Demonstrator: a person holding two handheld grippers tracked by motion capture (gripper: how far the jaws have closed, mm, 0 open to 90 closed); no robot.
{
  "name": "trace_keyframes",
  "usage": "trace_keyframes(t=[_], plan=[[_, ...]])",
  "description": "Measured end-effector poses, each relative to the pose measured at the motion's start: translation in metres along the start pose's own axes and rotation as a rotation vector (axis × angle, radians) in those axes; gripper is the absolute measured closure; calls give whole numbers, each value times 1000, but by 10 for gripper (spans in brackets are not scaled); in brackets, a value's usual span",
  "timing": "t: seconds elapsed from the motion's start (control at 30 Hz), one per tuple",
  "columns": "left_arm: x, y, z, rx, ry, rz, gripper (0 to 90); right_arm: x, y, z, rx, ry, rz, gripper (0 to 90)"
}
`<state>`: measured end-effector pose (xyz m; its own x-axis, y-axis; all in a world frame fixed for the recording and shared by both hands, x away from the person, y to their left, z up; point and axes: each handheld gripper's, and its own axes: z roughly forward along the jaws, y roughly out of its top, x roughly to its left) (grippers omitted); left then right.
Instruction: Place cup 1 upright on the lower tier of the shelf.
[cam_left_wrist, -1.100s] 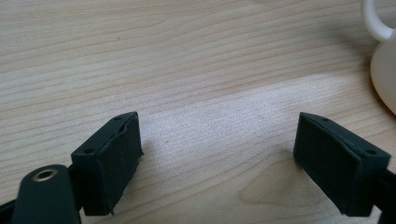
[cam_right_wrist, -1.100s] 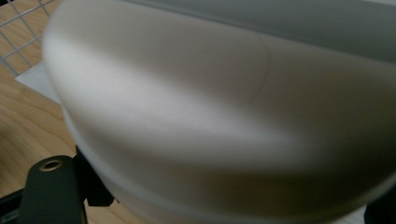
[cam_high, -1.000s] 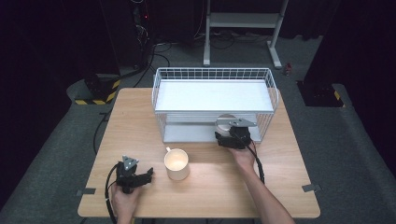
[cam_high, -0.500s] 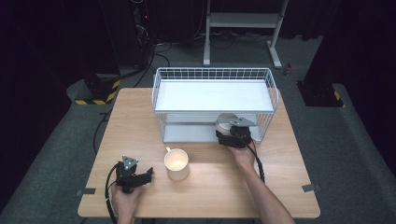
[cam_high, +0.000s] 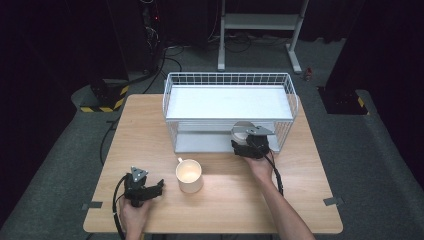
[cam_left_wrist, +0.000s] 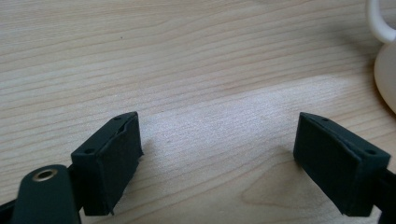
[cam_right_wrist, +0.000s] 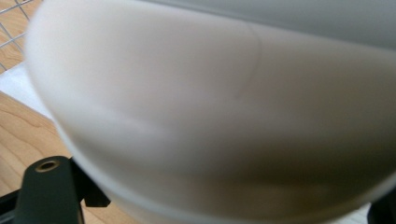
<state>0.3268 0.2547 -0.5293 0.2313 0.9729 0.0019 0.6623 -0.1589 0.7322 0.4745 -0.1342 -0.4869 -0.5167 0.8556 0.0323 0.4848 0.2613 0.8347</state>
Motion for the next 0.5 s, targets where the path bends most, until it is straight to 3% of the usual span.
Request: trace_keyframes(t=[0.3, 0.5], plan=[[0, 0, 0, 0, 1, 0, 156, -4, -2, -2, 43, 24, 34, 130], [0, 0, 0, 0, 1, 0, 156, 0, -4, -7, 66, 16, 20, 145]])
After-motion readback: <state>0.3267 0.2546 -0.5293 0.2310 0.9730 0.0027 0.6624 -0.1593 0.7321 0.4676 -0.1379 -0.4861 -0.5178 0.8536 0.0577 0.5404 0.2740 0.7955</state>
